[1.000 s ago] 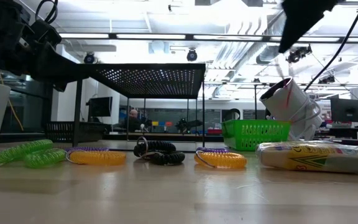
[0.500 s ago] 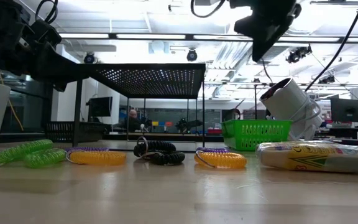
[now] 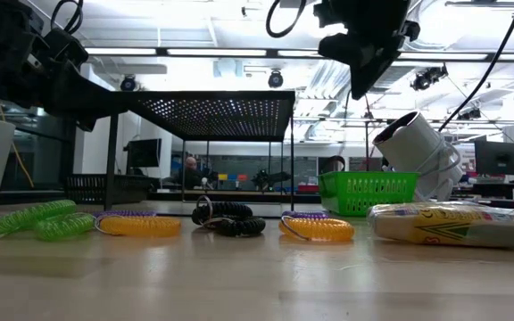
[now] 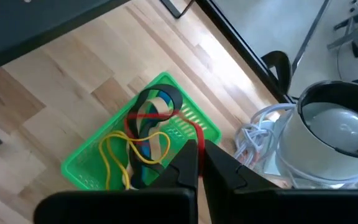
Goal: Pick & Place Office Desk Supplies
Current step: Put the red rubber band into the green basket
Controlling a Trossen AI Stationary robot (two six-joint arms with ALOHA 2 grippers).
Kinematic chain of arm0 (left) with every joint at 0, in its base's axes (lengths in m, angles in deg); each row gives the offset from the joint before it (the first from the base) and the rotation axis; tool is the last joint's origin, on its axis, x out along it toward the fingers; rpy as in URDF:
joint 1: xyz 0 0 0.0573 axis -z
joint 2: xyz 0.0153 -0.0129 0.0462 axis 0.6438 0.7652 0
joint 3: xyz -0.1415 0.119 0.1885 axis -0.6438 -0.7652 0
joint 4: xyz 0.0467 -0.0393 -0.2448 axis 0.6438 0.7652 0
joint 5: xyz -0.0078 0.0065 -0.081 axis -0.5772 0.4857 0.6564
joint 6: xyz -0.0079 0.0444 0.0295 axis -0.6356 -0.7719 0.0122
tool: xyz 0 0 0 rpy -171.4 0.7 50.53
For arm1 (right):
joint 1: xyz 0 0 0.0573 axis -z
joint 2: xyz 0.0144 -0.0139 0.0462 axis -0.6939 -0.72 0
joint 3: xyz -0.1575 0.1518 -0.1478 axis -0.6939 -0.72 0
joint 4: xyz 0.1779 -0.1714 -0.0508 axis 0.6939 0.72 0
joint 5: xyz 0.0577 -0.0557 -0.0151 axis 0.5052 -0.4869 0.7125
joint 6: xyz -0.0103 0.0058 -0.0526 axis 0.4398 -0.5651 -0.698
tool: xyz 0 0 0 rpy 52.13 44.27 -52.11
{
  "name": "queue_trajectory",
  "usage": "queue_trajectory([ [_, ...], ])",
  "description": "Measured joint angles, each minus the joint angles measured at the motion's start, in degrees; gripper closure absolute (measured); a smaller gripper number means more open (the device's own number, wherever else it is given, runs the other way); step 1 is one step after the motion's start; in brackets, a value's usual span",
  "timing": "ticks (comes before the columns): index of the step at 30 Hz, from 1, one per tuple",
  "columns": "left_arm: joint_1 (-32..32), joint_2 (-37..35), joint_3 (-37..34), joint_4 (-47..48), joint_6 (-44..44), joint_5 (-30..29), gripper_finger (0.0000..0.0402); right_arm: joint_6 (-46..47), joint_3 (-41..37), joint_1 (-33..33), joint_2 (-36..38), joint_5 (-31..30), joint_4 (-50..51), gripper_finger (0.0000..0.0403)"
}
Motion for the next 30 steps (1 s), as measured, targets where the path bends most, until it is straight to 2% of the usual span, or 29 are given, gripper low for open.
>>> queue_trajectory([
  [7, -0.01, 0.00, 0.00, 0.00, 0.00, -0.02, 0.0284, 0.00, -0.50, 1.67, 0.00, 3.02, -1.96, 0.0399],
  [20, 0.01, 0.00, 0.00, 0.00, 0.00, -0.02, 0.0284, -1.51, -10.33, 4.70, -0.04, 9.10, -14.41, 0.0400],
  [30, -0.01, 0.00, 0.00, 0.00, 0.00, -0.02, 0.0284, -1.43, -10.73, 5.87, -0.04, 11.71, -15.11, 0.0399],
])
